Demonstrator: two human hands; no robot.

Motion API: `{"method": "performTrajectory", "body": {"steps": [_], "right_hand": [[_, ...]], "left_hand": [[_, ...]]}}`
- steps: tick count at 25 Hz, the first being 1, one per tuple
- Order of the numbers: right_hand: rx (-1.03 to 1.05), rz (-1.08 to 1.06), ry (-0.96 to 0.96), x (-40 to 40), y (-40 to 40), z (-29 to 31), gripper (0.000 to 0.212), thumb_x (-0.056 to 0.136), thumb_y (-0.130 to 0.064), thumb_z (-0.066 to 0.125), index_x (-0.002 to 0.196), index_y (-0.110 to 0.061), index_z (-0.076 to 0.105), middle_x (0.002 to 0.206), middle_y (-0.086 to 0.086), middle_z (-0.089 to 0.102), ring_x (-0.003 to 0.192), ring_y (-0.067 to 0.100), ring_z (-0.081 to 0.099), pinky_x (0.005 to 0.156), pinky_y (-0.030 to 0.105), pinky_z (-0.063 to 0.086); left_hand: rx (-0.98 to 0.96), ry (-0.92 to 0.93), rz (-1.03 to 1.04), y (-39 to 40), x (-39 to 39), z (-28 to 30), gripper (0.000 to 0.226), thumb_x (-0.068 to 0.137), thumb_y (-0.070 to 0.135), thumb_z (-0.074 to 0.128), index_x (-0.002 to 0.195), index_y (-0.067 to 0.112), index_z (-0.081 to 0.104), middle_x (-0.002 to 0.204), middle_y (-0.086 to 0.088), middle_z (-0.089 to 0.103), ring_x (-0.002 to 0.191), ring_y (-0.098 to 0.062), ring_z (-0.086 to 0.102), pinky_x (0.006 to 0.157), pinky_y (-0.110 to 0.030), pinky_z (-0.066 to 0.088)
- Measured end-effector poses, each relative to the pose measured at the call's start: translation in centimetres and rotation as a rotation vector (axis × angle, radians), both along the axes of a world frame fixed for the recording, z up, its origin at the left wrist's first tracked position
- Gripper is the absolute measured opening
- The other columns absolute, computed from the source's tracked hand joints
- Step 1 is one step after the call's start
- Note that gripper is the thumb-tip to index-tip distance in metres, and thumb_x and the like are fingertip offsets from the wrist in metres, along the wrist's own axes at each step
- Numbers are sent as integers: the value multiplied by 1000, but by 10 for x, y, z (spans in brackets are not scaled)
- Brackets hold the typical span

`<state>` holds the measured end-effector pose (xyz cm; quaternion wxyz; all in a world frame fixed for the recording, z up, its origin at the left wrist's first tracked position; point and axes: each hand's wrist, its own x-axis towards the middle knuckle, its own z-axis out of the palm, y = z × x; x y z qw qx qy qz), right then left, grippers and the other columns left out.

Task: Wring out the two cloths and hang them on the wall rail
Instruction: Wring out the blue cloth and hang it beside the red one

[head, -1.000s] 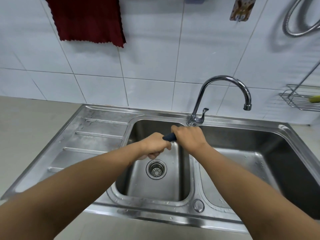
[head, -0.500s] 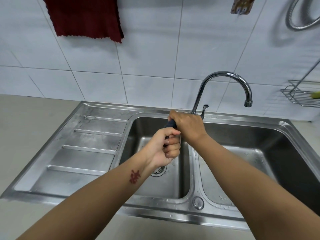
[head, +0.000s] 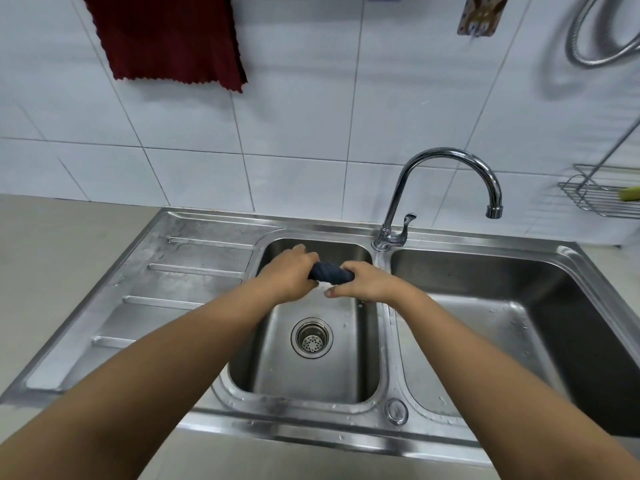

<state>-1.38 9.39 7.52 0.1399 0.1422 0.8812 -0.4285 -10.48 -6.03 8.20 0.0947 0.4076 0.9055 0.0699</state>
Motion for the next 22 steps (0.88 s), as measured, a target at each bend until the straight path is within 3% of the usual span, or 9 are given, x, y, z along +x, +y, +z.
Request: {"method": "performTrajectory", "body": {"steps": [3,5,8,10,12,14,16,19,22], "right_hand": [[-544,-75,-210,3,-2,12,39,90,-50,56,108,-15,51,69,-2,41,55,11,42,51,23,37],[-693,-87,-240,4,2,17,39,97,-40,50,118,-8,54,77,3,51,64,14,52,65,30,51],[-795,7,-207,9,2,25,17,95,-25,56,103,-10,59,89,9,61,80,22,65,92,47,53],[-998,11,-208,12,-3,28,4,92,-16,56,94,-12,54,89,12,63,83,28,69,90,51,54],[-1130,24,-276,17,-13,30,4,91,-12,50,93,-10,52,82,9,64,70,23,69,72,43,60],[-1069,110,-356,17,-19,29,8,91,-15,49,83,-12,48,69,2,55,46,9,56,44,23,52],[-979,187,-468,14,-22,30,16,89,-19,54,80,-16,42,63,0,38,35,2,37,29,13,32],[-744,228,-551,9,-23,37,21,95,-24,53,76,-16,45,61,-4,34,35,0,28,27,11,19],[-396,159,-485,5,-30,42,28,94,-26,51,69,-18,41,58,-4,37,36,5,26,31,12,17]], "left_hand": [[101,230,-94,-6,-12,4,27,82,20,65,105,8,57,109,-14,52,100,-35,53,79,-44,47],[143,374,-174,-10,-20,9,30,75,15,69,101,6,58,106,-16,56,92,-37,53,69,-44,47],[221,438,-300,-11,-23,18,29,69,6,70,93,6,55,92,-15,62,79,-37,56,57,-38,41],[284,429,-345,-9,-20,24,27,75,11,71,92,11,49,84,-11,61,74,-35,57,53,-33,35],[347,457,-392,-5,-17,29,23,82,22,67,90,12,48,82,-10,59,71,-34,57,52,-33,38],[383,483,-422,-2,-15,36,27,90,37,53,86,10,51,79,-10,58,68,-32,56,50,-36,43],[360,507,-447,-1,-13,43,36,92,44,45,84,10,50,77,-9,57,68,-31,55,49,-35,41],[273,567,-478,0,-11,51,34,94,42,52,85,10,50,78,-9,57,71,-31,55,51,-32,33],[-14,561,-355,5,-11,59,28,95,40,50,94,13,54,91,-7,65,86,-31,60,58,-33,34]]}}
